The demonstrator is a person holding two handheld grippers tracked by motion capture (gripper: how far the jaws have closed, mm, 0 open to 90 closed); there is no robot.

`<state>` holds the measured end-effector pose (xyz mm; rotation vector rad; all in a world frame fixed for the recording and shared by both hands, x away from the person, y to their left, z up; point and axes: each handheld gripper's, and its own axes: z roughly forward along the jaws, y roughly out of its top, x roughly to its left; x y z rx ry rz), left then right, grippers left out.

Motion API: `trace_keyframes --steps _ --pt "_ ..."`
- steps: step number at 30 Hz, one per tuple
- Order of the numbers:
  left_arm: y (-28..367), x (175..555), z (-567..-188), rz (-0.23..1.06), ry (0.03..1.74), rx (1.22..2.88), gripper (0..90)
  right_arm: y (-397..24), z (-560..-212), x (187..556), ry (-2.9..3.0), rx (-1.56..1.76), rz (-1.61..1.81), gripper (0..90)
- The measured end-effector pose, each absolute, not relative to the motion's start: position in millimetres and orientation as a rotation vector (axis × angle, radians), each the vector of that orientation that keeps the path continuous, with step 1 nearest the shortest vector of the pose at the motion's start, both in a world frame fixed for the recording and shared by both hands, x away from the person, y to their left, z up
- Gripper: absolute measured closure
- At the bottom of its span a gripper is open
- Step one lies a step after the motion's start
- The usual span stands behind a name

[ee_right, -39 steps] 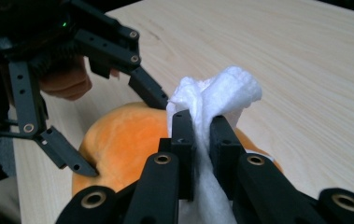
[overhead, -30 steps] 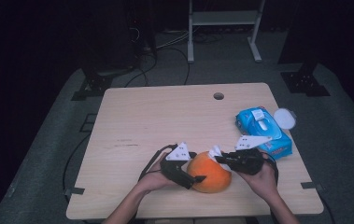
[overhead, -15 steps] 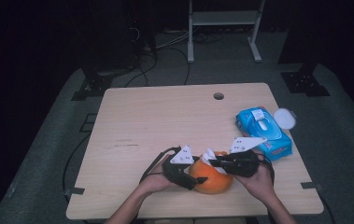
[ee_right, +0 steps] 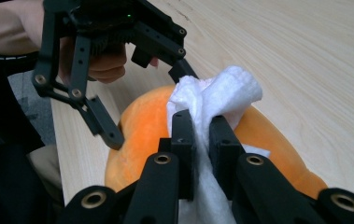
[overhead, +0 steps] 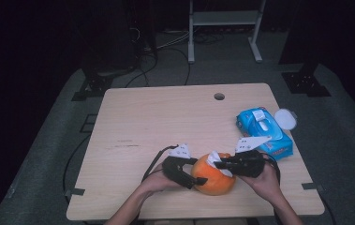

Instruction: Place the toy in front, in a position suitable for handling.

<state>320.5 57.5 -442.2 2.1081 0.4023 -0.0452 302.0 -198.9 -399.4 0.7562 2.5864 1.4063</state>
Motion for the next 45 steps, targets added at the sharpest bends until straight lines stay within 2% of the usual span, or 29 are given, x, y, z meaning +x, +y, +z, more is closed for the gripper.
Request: trace_keyframes --steps 5,10,13,17,20,21,24,25,28,29,30,33,40,45 --pt "48.6 307.4 -428.2 0.075 0.305 2.155 28.9 -182.4 -389.8 291.4 2.54 0.686 1.445 81.9" --pt "50.4 308.3 -430.4 0.068 0.314 2.146 29.7 -187.2 -387.9 293.8 2.531 0.694 1.399 82.0" --pt "51.1 310.3 -432.0 0.048 0.327 2.124 24.8 -200.4 -392.3 298.8 2.533 0.737 1.384 82.1" --pt "52.2 314.2 -433.0 0.023 0.364 2.101 10.8 -208.2 -394.5 300.7 2.547 0.762 1.372 82.1" --pt "52.2 319.5 -439.3 -0.035 0.422 2.082 8.9 -210.6 -394.0 301.4 2.563 0.763 1.381 82.1" --pt "50.4 321.7 -444.7 -0.098 0.429 2.076 8.9 -208.6 -394.2 301.3 2.565 0.743 1.385 82.1" --pt "50.9 320.9 -447.0 -0.129 0.418 2.064 23.4 -207.3 -394.0 300.9 2.567 0.739 1.383 82.1" --pt "51.6 319.7 -446.1 -0.118 0.41 2.057 23.4 -206.9 -393.7 300.9 2.567 0.741 1.382 82.0" --pt "55.2 317.2 -435.9 -0.067 0.378 2.021 31.5 -207.6 -389.0 298.6 2.529 0.735 1.422 82.1" --pt "58.1 315.3 -426.4 -0.002 0.351 2.004 33.0 -207.6 -382.9 295.3 2.491 0.723 1.442 82.1" --pt "58.1 315.3 -426.4 -0.002 0.351 2.004 33.4 -207.6 -382.9 295.3 2.491 0.723 1.442 82.1" --pt "63.4 311.8 -412.6 0.131 0.318 2.024 34.0 -210.3 -379.0 294.6 2.429 0.739 1.485 82.1" --pt "55.8 308.3 -417.9 0.166 0.307 2.068 33.0 -199.8 -384.8 292.7 2.449 0.727 1.488 82.3" --pt "44.6 297.6 -416.8 0.234 0.237 2.108 32.3 -168.7 -381.1 281.2 2.5 0.586 1.474 82.3"
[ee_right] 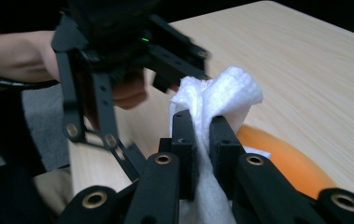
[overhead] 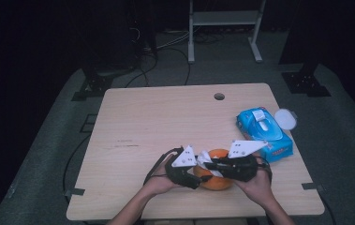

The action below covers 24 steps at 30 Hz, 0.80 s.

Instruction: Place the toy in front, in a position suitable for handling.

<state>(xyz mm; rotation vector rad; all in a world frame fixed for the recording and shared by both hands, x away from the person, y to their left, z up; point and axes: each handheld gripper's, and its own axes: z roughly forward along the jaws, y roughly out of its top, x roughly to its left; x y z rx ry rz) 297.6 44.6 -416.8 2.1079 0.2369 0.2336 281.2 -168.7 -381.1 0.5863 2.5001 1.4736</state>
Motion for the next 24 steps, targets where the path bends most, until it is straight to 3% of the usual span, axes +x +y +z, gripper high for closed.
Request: trace_keyframes --steps 15,24 --pt "46.1 299.7 -421.6 0.212 0.244 2.112 31.1 -206.4 -382.9 294.6 2.458 0.762 1.402 82.3" --pt "44.7 297.0 -420.6 0.236 0.232 2.122 32.4 -167.5 -380.2 278.9 2.516 0.593 1.394 82.2"
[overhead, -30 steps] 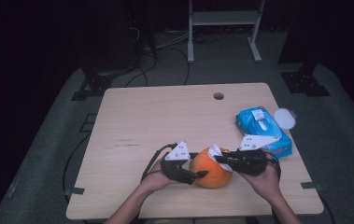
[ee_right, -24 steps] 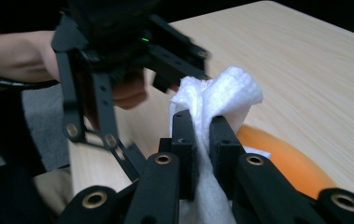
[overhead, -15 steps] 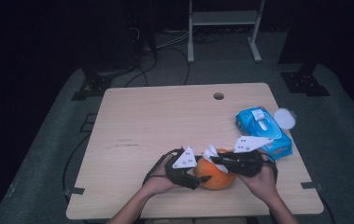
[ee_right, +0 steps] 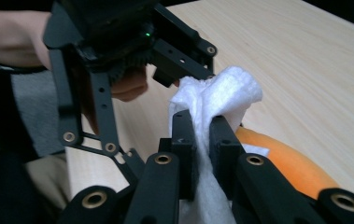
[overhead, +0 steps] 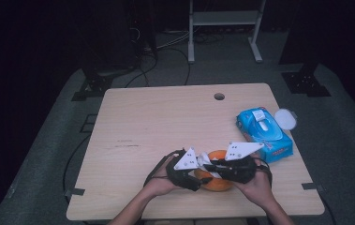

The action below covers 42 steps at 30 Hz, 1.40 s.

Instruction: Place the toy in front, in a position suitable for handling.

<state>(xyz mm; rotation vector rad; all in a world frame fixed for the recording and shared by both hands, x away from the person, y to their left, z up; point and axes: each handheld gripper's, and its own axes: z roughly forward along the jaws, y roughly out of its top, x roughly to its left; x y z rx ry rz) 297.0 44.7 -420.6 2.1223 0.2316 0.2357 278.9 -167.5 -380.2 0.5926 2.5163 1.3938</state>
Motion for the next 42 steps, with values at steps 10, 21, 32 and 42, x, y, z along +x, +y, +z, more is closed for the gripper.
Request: trace_keyframes --steps 10,21,32,42 --pt "51.7 303.0 -425.3 0.21 0.252 2.121 32.3 -206.8 -385.1 296.1 2.437 0.768 1.405 82.2" --pt "55.9 319.2 -433.4 -0.052 0.424 2.001 9.2 -207.7 -389.5 295.2 2.554 0.729 1.418 81.9" --pt "59.5 312.7 -426.5 0.068 0.363 1.942 36.2 -202.8 -378.9 290.2 2.482 0.705 1.414 82.2" --pt "50.7 300.1 -424.1 0.291 0.242 2.015 35.7 -159.8 -380.1 277.4 2.458 0.586 1.371 82.1"
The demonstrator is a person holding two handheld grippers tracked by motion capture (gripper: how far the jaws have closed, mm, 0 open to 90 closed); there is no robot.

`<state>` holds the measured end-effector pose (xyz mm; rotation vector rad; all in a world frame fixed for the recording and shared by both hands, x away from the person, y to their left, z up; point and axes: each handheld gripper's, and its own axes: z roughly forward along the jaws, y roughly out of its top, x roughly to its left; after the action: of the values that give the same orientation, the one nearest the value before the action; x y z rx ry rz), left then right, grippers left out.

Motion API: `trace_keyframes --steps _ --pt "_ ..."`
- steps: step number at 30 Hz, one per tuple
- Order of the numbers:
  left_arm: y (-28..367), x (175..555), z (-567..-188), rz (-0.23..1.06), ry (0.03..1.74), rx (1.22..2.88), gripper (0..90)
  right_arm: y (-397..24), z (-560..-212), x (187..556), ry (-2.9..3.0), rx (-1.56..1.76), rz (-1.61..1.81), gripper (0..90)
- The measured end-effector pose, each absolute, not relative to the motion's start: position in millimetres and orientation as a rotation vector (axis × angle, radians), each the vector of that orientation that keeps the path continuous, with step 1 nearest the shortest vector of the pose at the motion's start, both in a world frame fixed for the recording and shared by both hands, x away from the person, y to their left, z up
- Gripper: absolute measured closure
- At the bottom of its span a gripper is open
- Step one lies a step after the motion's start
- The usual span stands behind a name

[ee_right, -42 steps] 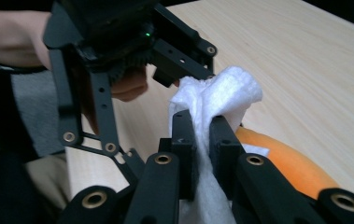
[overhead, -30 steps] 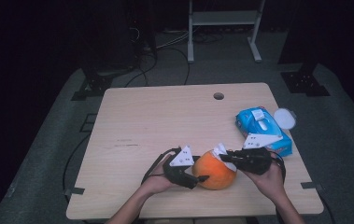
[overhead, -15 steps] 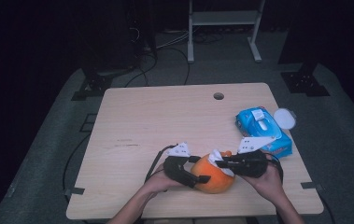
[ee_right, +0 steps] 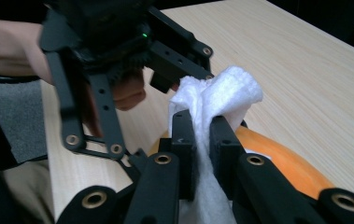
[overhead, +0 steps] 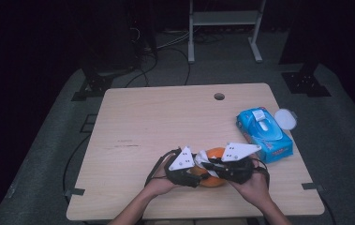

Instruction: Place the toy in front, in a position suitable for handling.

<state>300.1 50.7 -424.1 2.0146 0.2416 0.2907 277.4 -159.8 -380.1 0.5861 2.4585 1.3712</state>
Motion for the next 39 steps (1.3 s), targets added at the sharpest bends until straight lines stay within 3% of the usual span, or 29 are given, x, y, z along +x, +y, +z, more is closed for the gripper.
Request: trace_keyframes --steps 12,19,24,30,33,34,39 --pt "58.8 310.1 -428.1 0.241 0.285 2.009 33.0 -199.9 -386.8 294.7 2.383 0.778 1.389 82.1" --pt "54.6 309.1 -425.5 0.236 0.35 2.012 32.0 -180.8 -384.7 285.2 2.413 0.701 1.414 82.2" --pt "46.0 300.2 -422.6 0.293 0.3 2.053 30.9 -152.0 -386.8 277.2 2.461 0.6 1.386 82.2" --pt "48.5 303.3 -424.3 0.284 0.313 2.043 30.9 -165.0 -383.9 283.2 2.405 0.653 1.377 82.2" --pt "49.4 304.4 -424.7 0.272 0.307 2.038 27.3 -170.8 -384.7 286.9 2.397 0.682 1.386 82.3" --pt "50.6 305.8 -424.6 0.252 0.307 2.029 20.2 -175.6 -387.2 290.7 2.392 0.709 1.405 82.3" --pt "51.9 308.6 -425.7 0.214 0.299 2.02 16.0 -179.2 -387.0 292.5 2.375 0.722 1.403 82.2"
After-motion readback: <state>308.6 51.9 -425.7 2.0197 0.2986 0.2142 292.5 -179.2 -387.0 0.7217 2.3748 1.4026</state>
